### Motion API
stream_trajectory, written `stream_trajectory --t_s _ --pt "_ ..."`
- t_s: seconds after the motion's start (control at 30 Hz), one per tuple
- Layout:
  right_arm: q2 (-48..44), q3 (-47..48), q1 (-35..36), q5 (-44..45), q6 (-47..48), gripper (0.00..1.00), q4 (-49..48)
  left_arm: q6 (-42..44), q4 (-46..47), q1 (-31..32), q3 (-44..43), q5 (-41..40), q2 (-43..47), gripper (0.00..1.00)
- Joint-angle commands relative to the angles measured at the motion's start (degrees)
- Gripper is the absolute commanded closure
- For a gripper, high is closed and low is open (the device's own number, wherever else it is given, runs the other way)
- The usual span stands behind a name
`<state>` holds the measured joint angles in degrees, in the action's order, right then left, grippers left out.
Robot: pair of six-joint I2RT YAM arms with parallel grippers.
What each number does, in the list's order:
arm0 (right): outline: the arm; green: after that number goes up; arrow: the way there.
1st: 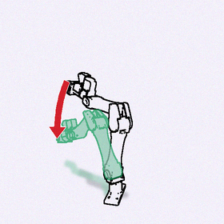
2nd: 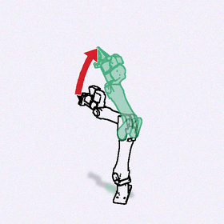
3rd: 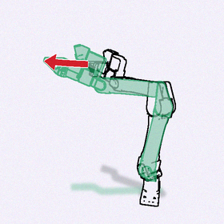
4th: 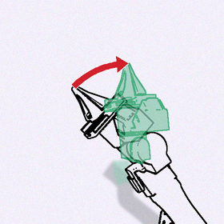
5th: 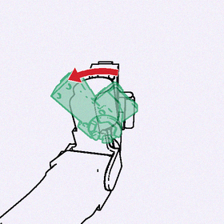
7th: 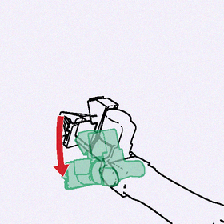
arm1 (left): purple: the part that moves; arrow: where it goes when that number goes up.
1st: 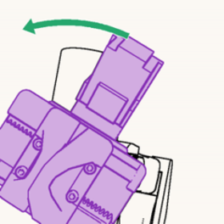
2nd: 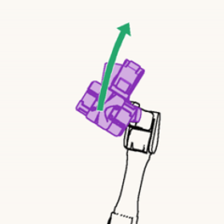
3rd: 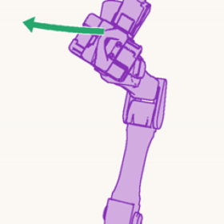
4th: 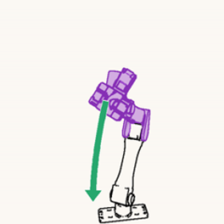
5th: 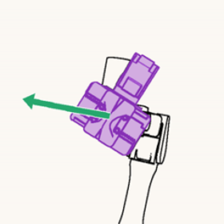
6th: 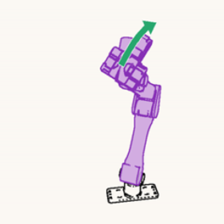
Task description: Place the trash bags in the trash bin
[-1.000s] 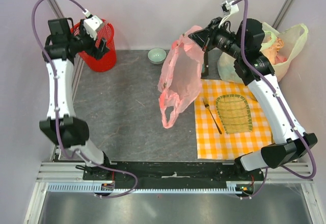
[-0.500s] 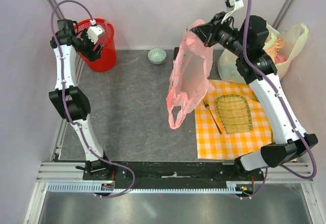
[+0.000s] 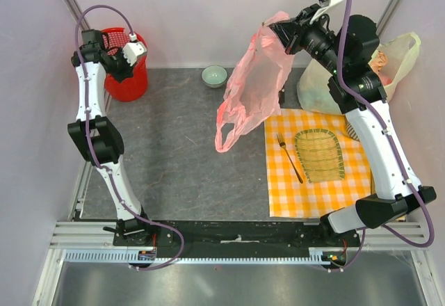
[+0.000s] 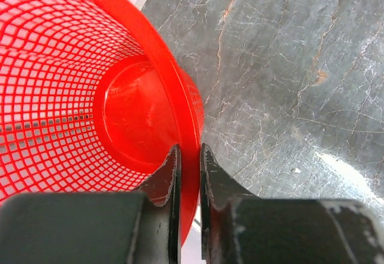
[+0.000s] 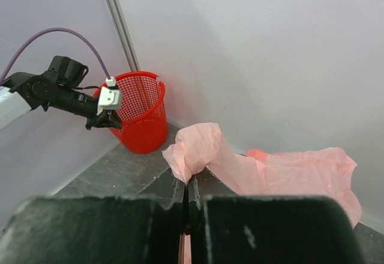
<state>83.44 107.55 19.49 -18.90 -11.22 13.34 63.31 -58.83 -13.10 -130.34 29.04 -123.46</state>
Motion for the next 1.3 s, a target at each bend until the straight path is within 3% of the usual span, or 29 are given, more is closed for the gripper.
stream_trajectory --t_s 0.0,0.17,0.27,0.47,0.6,0.8,1.0,1.07,1.1,1.13,1.2,1.23,1.27 --pt "-0.6 2.3 -0.1 2.2 1.2 1.00 -2.0 5.4 -2.9 1.1 0.2 2.4 2.9 0.98" --pt "-1.1 2.2 -0.3 4.1 1.1 1.00 -2.4 6.9 -8.1 3.3 0.6 8.9 8.5 0.98" --pt "-1.1 3.5 -0.5 7.3 1.8 1.00 -3.1 10.3 -12.9 6.8 5.3 11.0 15.6 0.98" --pt "-0.1 8.5 -0.9 10.5 6.0 1.00 -5.3 13.2 -19.5 17.0 23.2 13.5 31.2 0.98" --pt "0.1 11.9 -0.9 14.6 8.7 1.00 -7.0 7.0 -16.6 25.4 34.0 14.6 40.2 0.98" --pt "-1.3 12.5 -0.9 17.2 8.5 1.00 -8.1 -3.2 -8.2 42.9 45.8 8.2 48.3 0.98" --pt "-3.4 10.0 -1.0 14.4 6.4 1.00 -7.5 -8.3 -3.6 51.6 51.5 1.6 51.1 0.98" --pt "-3.9 9.7 -0.9 13.2 5.3 1.00 -7.9 -8.6 -2.8 53.0 52.6 -1.2 51.8 0.88" --pt "-3.9 9.7 -0.9 11.7 5.0 1.00 -8.1 -8.9 -2.8 53.9 52.7 -1.8 51.9 0.77" --pt "-4.2 9.6 -0.9 11.1 4.9 1.00 -8.9 -9.0 -2.9 53.9 52.6 -2.0 52.3 0.57" --pt "-4.5 8.4 -0.9 10.3 4.7 1.00 -10.3 -10.4 -2.5 53.9 51.9 -1.6 52.9 0.41" --pt "-4.4 8.3 -0.9 9.8 4.6 1.00 -11.4 -11.3 -2.3 53.9 51.2 -1.6 53.1 0.21" --pt "-4.3 8.6 -0.9 9.7 4.5 1.00 -11.8 -12.4 -2.3 53.9 49.2 -1.2 53.2 0.19"
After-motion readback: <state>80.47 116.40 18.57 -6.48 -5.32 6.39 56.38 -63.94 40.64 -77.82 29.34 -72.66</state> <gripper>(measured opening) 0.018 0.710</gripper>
